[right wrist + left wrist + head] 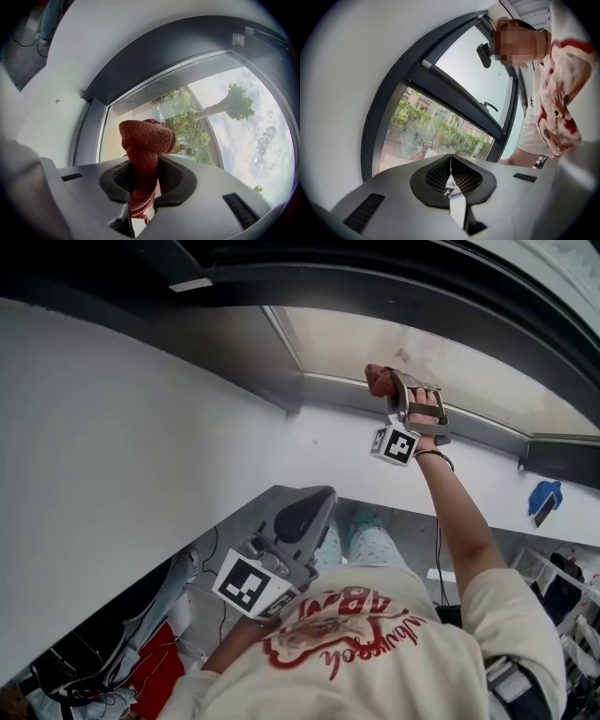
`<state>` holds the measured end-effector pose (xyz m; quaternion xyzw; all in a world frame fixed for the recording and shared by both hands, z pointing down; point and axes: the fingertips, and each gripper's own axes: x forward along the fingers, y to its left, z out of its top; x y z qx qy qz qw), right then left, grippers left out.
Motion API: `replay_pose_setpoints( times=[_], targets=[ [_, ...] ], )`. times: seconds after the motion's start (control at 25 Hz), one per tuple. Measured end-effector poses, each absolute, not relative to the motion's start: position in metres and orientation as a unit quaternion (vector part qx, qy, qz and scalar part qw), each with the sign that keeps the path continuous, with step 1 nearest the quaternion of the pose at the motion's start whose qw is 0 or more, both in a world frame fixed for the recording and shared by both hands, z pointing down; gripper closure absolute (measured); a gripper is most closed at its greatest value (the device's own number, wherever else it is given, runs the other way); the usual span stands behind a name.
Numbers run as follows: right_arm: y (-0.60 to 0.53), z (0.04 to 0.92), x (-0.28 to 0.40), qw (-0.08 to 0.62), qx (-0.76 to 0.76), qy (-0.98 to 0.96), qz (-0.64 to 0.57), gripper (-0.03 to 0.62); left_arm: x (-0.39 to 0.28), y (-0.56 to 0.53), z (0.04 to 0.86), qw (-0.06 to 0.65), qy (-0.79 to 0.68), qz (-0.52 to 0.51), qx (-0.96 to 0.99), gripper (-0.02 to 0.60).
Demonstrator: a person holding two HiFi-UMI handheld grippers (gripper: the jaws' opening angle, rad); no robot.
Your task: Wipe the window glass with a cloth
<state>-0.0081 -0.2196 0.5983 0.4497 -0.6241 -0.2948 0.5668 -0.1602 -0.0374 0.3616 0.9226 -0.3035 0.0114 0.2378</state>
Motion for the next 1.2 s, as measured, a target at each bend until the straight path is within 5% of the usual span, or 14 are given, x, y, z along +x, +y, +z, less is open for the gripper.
replay_pose_setpoints(
  times=[1.2],
  targets=[
    [-0.218, 0.706, -0.016, 0.619, 0.394, -0.642, -0.223, 0.517, -0.167, -0.055, 0.388, 0.259, -0.318, 0.023, 0.912, 0.56]
  ],
)
